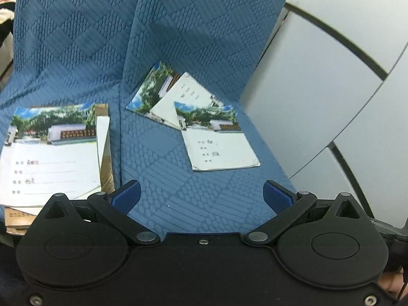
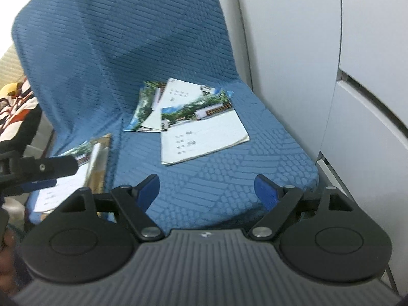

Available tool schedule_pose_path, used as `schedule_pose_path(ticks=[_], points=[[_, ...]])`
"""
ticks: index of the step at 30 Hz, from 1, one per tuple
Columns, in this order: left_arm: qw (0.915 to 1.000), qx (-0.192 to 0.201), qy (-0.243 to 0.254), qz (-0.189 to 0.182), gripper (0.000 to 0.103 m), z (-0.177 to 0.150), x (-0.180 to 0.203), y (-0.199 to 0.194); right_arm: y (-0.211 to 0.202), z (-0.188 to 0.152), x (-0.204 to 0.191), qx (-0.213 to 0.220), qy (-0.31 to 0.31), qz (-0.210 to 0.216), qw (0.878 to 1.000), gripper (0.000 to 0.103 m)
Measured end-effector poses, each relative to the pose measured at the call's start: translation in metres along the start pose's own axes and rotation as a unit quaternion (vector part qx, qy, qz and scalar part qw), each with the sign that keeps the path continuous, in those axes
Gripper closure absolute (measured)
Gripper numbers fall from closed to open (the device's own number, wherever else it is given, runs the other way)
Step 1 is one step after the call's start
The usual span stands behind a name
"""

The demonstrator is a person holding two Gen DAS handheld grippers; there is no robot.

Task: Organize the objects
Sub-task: 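Move both grippers toward the remaining photo-covered booklets on the seat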

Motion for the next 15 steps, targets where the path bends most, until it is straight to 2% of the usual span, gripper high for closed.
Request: schedule_pose_path(ticks=[15], points=[[0.9976, -0.053, -0.044, 0.006, 0.002, 0.008, -0.002, 0.089, 0.064, 0.014, 0.039, -0.032, 0.011, 0.015, 0.999, 0.02]])
Point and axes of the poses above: each gripper's, at about its wrist camera, not at the fingertips, and y roughly the way its jaws point, x to its right, z to its top, the point moved 7 cm from there along y, roughly the way its jaws point, and after that the axes turned 6 degrees about -y, right-handed, at the moved point
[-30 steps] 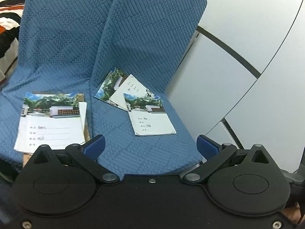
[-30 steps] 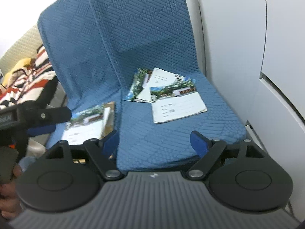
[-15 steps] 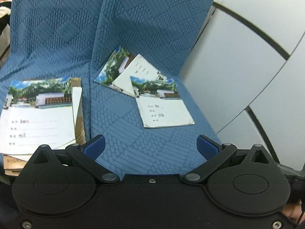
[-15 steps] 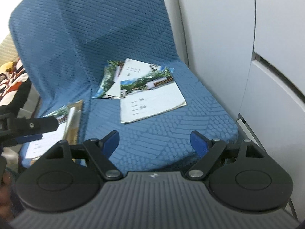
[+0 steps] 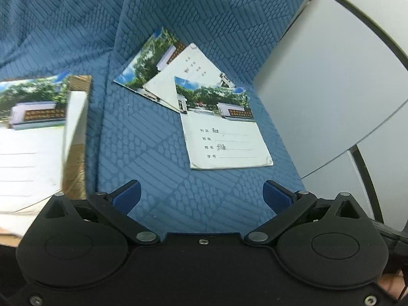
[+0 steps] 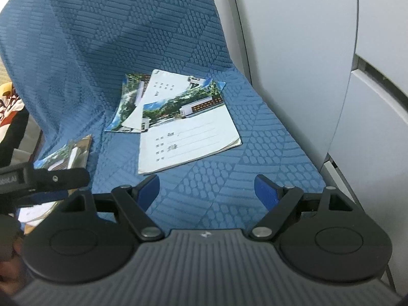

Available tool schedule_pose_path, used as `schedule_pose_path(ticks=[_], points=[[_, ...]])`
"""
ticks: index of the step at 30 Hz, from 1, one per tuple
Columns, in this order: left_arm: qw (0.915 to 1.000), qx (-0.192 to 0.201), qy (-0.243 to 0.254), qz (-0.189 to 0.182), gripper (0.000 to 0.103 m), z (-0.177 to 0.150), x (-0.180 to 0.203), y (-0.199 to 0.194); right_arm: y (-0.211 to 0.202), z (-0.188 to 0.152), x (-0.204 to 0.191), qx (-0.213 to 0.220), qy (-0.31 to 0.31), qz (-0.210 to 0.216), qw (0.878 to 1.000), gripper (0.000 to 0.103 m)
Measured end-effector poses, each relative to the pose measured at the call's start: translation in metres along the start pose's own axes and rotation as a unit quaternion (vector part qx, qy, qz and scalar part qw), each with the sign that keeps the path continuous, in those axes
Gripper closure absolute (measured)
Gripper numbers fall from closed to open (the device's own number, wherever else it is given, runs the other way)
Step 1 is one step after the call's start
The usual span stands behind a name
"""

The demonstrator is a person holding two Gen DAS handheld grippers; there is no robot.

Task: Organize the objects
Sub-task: 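Move both grippers toward the remaining photo-covered booklets on the seat, then grasp the top photo-covered booklet's edge with the left gripper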

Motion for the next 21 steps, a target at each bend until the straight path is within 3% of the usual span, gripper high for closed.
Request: schedule_pose_path(ticks=[2, 5, 12, 17, 21], points=[[0.9999, -0.008, -0.011, -0.007, 0.006, 0.004, 0.0, 0.015, 0.011, 0.003, 0.006, -0.004, 0.007, 0.002, 1.0, 0.02], [0.9995, -0.023, -0.018, -0.015, 0.021, 0.007, -0.002, 0.038, 0.03, 0.008, 0.016, -0.007, 0.015, 0.002, 1.0, 0.025], [0.9976, -0.044, -0.048, -0.024, 0.038, 0.009, -0.013, 0.079, 0.07, 0.019, 0.025, -0.027, 0.013, 0.004, 1.0, 0.061], [0.9959, -0.048, -0.067, -0.038, 0.048, 0.019, -0.015, 0.098, 0.088, 0.032, 0.026, -0.022, 0.007, 0.009, 1.0, 0.062], [0.9926, -0.05, -0.094, -0.059, 0.048, 0.03, -0.014, 0.11, 0.103, 0.038, 0.026, -0.028, 0.011, 0.018, 0.999, 0.062]])
Point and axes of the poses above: each gripper's, at about its wrist camera, not at the fingertips, and y roughly the way its jaws point, x to its right, z to its top, the point moved 7 cm from there along y, roughly the way its jaws point, and after that the axes turned 6 degrees about -y, right-handed, at the moved point
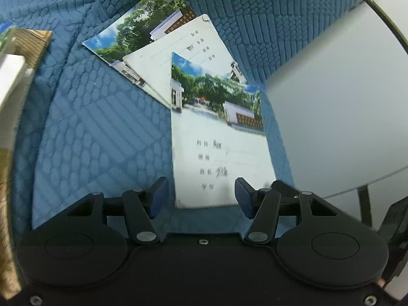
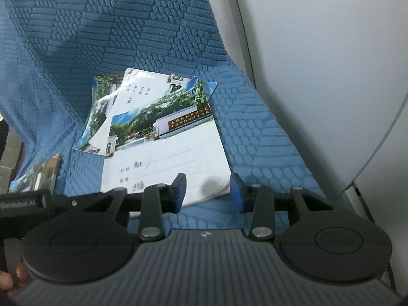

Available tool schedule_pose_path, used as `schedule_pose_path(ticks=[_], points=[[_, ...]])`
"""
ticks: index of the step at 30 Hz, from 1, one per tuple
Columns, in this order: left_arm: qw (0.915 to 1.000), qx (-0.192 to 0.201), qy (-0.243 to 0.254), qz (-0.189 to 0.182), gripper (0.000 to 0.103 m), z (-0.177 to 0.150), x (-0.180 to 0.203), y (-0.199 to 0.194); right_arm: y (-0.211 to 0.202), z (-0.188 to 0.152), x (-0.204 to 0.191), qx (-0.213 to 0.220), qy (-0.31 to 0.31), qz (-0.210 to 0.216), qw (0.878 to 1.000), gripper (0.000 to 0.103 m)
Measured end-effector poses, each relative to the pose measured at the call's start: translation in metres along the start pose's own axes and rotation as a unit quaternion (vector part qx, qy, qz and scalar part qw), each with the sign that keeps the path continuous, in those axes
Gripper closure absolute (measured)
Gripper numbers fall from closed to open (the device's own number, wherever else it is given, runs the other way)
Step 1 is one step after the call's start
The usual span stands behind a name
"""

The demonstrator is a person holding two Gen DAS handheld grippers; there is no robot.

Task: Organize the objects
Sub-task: 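Grasp the top photo-covered booklet's edge with the left gripper, then lift the booklet with the left gripper while the right gripper grasps it too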

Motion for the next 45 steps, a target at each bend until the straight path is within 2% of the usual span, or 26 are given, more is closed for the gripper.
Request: schedule_pose_path(ticks=[4, 7, 9, 11, 12, 17, 20, 21, 22, 23, 26, 29, 33, 35, 38, 42, 44, 45], points=[[0.999, -0.006, -0.036, -0.025, 0.048, 0.009, -0.002, 0.008, 0.01, -0.001, 0.003, -0.009, 0.014, 0.007, 1.0, 0.062], [0.9925, -0.017, -0.105, -0.06, 0.051, 0.013, -0.011, 0.012, 0.011, -0.003, 0.006, -0.005, 0.024, 0.016, 1.0, 0.062], [0.9866, -0.026, -0.145, -0.069, 0.06, 0.013, -0.017, 0.014, 0.011, -0.003, 0.008, -0.004, 0.031, 0.023, 0.999, 0.062], [0.9816, -0.039, -0.175, -0.065, 0.085, 0.013, -0.024, 0.018, 0.011, -0.003, 0.011, -0.003, 0.044, 0.032, 0.998, 0.062], [0.9803, -0.046, -0.183, -0.059, 0.09, 0.011, -0.026, 0.019, 0.01, -0.003, 0.012, -0.003, 0.051, 0.035, 0.998, 0.062], [0.9783, -0.046, -0.192, -0.061, 0.1, 0.007, -0.023, 0.015, 0.006, -0.004, 0.016, -0.021, 0.104, 0.05, 0.993, 0.061], [0.978, -0.042, -0.191, -0.071, 0.101, 0.009, -0.014, 0.007, -0.005, -0.005, 0.011, -0.026, 0.145, 0.07, 0.987, 0.06], [0.9785, -0.042, -0.188, -0.075, 0.101, 0.01, -0.01, 0.004, -0.009, -0.006, 0.007, -0.029, 0.159, 0.082, 0.983, 0.049], [0.9789, -0.041, -0.183, -0.08, 0.101, 0.011, -0.005, 0.001, -0.013, -0.007, 0.003, -0.032, 0.173, 0.102, 0.979, 0.03], [0.9792, -0.039, -0.18, -0.085, 0.101, 0.011, -0.001, -0.003, -0.017, -0.009, -0.002, -0.031, 0.194, 0.136, 0.971, 0.022], [0.9787, -0.034, -0.176, -0.1, 0.101, 0.012, 0.009, -0.011, -0.022, -0.018, -0.016, -0.034, 0.246, 0.202, 0.947, 0.021], [0.9771, -0.034, -0.179, -0.111, 0.101, 0.009, 0.013, -0.018, -0.014, -0.029, -0.019, -0.04, 0.302, 0.218, 0.927, 0.019], [0.9757, -0.035, -0.181, -0.118, 0.101, 0.002, 0.014, -0.029, -0.003, -0.036, -0.009, -0.029, 0.379, 0.23, 0.896, 0.02], [0.976, -0.036, -0.179, -0.119, 0.101, -0.002, 0.013, -0.035, 0.003, -0.037, -0.003, -0.026, 0.399, 0.223, 0.889, 0.02], [0.9778, -0.036, -0.167, -0.12, 0.101, -0.007, 0.014, -0.046, 0.005, -0.038, 0.004, -0.022, 0.409, 0.207, 0.888, 0.02], [0.9778, -0.035, -0.166, -0.123, 0.1, -0.012, 0.015, -0.06, 0.001, -0.046, 0.017, -0.022, 0.411, 0.185, 0.893, 0.032], [0.9773, -0.035, -0.165, -0.128, 0.1, -0.015, 0.015, -0.067, -0.004, -0.051, 0.022, -0.021, 0.412, 0.181, 0.893, 0.048], [0.9772, -0.034, -0.164, -0.13, 0.1, -0.016, 0.015, -0.071, -0.007, -0.053, 0.022, -0.025, 0.408, 0.177, 0.895, 0.062]])
Point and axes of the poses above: each gripper's, at about its wrist camera, not at the fingertips, and y roughly the way its jaws point, x to its right, z to its top, the point moved 7 cm from there along y, roughly the way its jaws point, and after that the axes turned 6 degrees about -y, right-handed, at the moved point
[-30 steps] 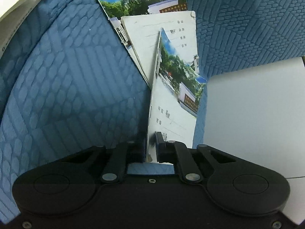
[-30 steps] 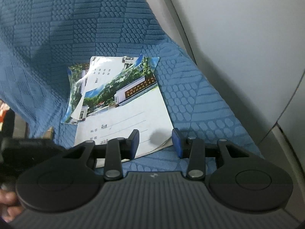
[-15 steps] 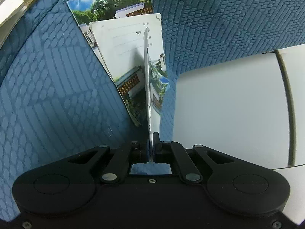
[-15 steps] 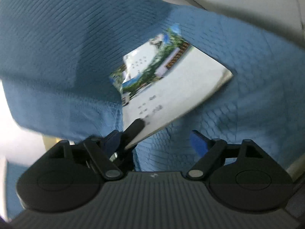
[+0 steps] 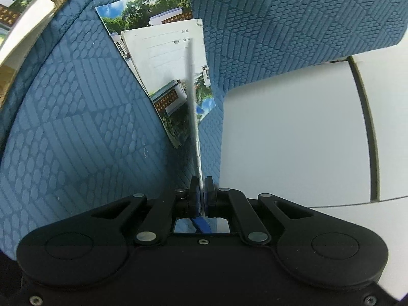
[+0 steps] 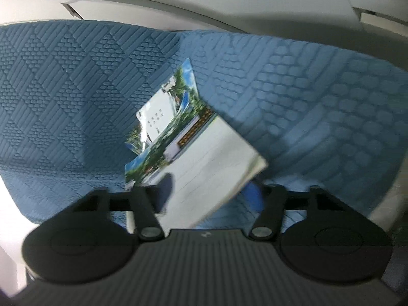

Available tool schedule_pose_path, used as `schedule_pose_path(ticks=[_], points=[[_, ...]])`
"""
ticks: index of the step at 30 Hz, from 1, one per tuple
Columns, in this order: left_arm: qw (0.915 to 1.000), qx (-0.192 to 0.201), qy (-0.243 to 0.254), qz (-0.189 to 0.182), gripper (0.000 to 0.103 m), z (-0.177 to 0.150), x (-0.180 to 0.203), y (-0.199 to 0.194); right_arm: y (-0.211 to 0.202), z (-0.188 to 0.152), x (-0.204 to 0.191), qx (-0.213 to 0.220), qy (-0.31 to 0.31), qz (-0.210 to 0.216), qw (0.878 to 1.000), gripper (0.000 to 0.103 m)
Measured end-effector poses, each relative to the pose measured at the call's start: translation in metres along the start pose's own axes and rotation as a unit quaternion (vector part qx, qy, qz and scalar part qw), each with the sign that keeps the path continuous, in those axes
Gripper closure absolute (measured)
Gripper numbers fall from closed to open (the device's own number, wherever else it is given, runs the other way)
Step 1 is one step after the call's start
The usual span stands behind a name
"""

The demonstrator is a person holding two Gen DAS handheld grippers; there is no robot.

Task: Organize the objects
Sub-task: 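Lift the booklet with the left gripper while the right gripper grasps it too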

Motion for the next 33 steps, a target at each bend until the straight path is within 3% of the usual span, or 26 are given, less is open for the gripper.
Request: schedule_pose_path(ticks=[1, 3, 7, 17, 33], points=[[1.0, 0.002, 0.001, 0.0, 0.1, -0.002, 0.0, -0.005, -0.002, -0.002, -0.001, -0.003, -0.008, -0.007, 1.0, 0.074], [1.0, 0.004, 0.002, 0.001, 0.099, -0.004, -0.002, -0.013, -0.011, -0.005, -0.005, 0.0, -0.03, -0.01, 1.0, 0.084], [0.9995, -0.001, -0.026, -0.016, 0.099, -0.013, -0.011, -0.034, -0.028, -0.012, -0.023, 0.009, -0.078, -0.004, 0.997, 0.091], [0.9975, 0.009, -0.043, -0.055, 0.096, -0.015, -0.008, -0.094, -0.06, -0.04, -0.089, 0.026, -0.161, -0.007, 0.987, 0.092], [0.9933, 0.036, -0.04, -0.102, 0.096, 0.029, 0.01, -0.19, -0.07, -0.09, -0.19, 0.047, -0.231, 0.005, 0.972, 0.091]])
Point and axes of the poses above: each gripper's, at about its wrist camera, not at the fingertips, and y roughly the way its jaws point, x to its right, z to its top, the point moved 7 cm from there along y, roughly the way its jaws point, and after that the axes turned 6 degrees about -y, right-handed, at the moved point
